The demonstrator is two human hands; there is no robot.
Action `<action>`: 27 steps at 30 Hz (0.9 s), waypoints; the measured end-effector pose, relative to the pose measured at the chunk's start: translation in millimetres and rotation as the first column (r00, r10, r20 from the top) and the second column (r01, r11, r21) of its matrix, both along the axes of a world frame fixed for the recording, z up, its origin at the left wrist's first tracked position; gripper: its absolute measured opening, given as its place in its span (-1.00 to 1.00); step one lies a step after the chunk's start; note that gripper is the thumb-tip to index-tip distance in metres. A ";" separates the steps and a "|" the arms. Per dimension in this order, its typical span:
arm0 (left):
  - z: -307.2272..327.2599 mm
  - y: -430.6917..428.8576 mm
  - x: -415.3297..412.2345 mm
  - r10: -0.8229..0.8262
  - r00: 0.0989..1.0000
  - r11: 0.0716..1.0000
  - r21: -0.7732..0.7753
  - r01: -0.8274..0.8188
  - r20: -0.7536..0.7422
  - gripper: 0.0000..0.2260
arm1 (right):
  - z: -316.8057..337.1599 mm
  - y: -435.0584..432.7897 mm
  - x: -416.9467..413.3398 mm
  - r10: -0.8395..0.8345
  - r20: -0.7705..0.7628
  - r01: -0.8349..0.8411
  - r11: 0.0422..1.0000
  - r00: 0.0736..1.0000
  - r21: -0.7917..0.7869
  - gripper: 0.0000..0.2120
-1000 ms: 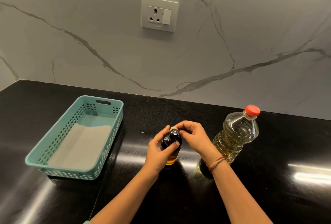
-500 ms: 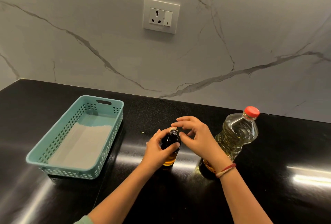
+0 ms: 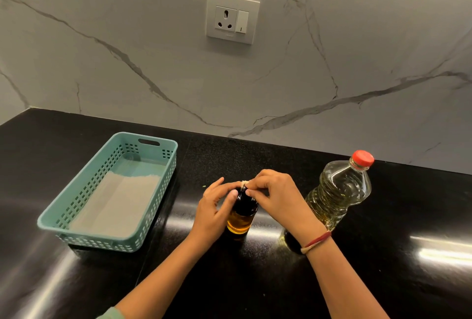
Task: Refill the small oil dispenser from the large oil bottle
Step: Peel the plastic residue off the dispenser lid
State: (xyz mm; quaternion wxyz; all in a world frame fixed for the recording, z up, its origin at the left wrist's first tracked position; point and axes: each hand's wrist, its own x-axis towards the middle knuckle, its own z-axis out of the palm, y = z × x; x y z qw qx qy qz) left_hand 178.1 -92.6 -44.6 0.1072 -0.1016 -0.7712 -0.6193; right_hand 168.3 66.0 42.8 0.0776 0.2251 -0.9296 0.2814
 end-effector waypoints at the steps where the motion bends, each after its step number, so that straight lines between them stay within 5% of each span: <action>1: 2.2 -0.1 -5.1 -0.040 0.999 0.998 0.055 0.040 0.005 -0.72 | 0.5 -0.3 -0.2 -0.005 0.007 0.005 1.000 1.000 0.010 -0.89; 7: 24.6 -10.8 -42.2 -0.357 0.918 0.930 0.154 0.333 0.173 -0.87 | 3.9 -5.2 -0.7 -0.053 0.033 0.051 0.997 0.998 0.061 -0.92; 13: 47.3 -21.9 -54.0 -0.506 0.822 0.859 0.069 0.507 0.262 -0.77 | 8.5 -8.3 0.8 -0.084 0.035 0.079 0.989 0.996 0.122 -0.89; 17: 40.3 -23.1 -31.5 -0.368 0.908 0.930 0.103 0.354 0.199 -0.83 | 7.3 -8.2 1.9 -0.083 0.036 0.079 0.992 0.996 0.103 -0.89; 22: 21.5 1.1 2.3 -0.101 0.983 0.937 0.345 0.042 0.153 -0.81 | 4.8 -7.1 3.1 -0.081 0.025 0.079 0.994 0.996 0.071 -0.89; 27: 31.5 -2.3 -21.9 -0.238 0.947 0.951 0.249 0.181 0.218 -0.78 | 6.7 -9.4 5.3 -0.090 0.028 0.088 0.993 0.996 0.076 -0.87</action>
